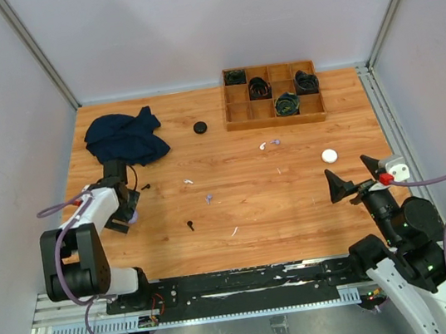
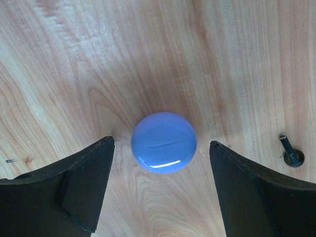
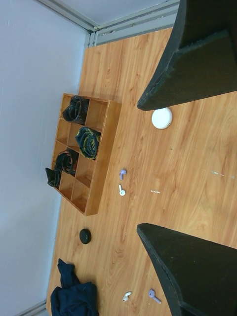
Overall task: Insert the wireless bluetooth earbuds into the charging case
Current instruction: Pick up the charging case at the center of the board.
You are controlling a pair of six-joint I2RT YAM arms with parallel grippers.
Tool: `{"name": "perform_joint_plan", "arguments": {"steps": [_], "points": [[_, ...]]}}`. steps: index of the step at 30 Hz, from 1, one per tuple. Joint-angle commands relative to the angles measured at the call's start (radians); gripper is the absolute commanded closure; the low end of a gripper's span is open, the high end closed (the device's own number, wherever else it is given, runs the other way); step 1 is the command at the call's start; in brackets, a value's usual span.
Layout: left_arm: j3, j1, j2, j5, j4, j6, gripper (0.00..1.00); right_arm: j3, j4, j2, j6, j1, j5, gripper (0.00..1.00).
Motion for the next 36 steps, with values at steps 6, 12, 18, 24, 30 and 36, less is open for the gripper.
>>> {"name": "perform_joint_plan", "arguments": {"steps": [6, 12, 18, 24, 30, 36], "points": [[0.045, 0.015, 0.068, -0.036, 0.039, -0.014, 0.25, -0.008, 0.035, -0.016, 0.004, 0.028, 0.004, 0.01], [0.014, 0.015, 0.062, -0.008, 0.065, -0.010, 0.35, -0.005, 0.032, -0.016, 0.005, 0.028, 0.009, 0.02], [-0.011, 0.015, 0.013, 0.012, 0.089, 0.043, 0.44, 0.001, 0.022, -0.008, 0.002, 0.025, 0.001, 0.01], [-0.031, 0.015, -0.063, 0.060, 0.119, 0.144, 0.46, 0.009, 0.023, 0.029, -0.002, 0.020, -0.078, 0.01], [-0.101, 0.008, -0.218, 0.148, 0.234, 0.233, 0.53, 0.028, 0.002, 0.056, -0.004, 0.020, -0.105, 0.01], [-0.101, -0.059, -0.346, 0.179, 0.298, 0.310, 0.54, 0.042, 0.031, 0.103, -0.016, 0.020, -0.231, 0.01]]}}
